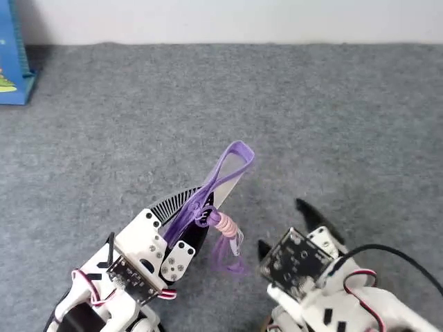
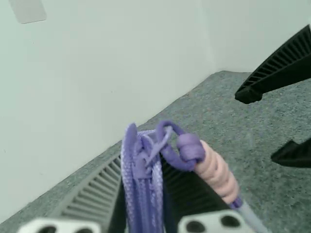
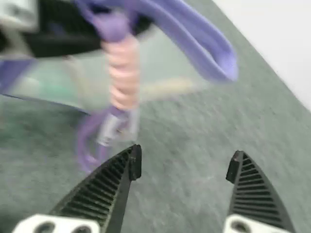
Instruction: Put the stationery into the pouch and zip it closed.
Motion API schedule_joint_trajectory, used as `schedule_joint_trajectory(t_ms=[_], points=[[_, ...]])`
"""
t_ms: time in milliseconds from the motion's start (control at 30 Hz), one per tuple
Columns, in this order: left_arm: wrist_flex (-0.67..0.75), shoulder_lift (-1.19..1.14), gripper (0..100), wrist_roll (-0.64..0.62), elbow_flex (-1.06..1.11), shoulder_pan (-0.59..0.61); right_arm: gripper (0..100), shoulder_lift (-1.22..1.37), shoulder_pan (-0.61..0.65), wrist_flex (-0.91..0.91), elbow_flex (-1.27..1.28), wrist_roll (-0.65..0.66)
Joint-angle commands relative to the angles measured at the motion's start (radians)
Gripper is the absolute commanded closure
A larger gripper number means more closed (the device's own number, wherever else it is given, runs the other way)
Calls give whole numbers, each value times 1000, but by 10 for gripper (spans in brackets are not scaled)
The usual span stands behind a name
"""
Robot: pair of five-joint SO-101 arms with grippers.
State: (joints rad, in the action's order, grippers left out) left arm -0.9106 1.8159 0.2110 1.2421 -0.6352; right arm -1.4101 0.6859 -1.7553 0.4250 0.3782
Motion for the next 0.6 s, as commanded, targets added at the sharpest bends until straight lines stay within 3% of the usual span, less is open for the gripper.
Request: schedule_joint_trajectory(t_ms=[0, 100, 567], points=[[2, 9, 988, -9, 45, 12, 723, 5, 163, -39, -101, -63], [2, 9, 988, -9, 45, 12, 723, 54, 232, -39, -144, -98], [2, 9, 988, -9, 45, 12, 724, 214, 240, 74, -138, -95]])
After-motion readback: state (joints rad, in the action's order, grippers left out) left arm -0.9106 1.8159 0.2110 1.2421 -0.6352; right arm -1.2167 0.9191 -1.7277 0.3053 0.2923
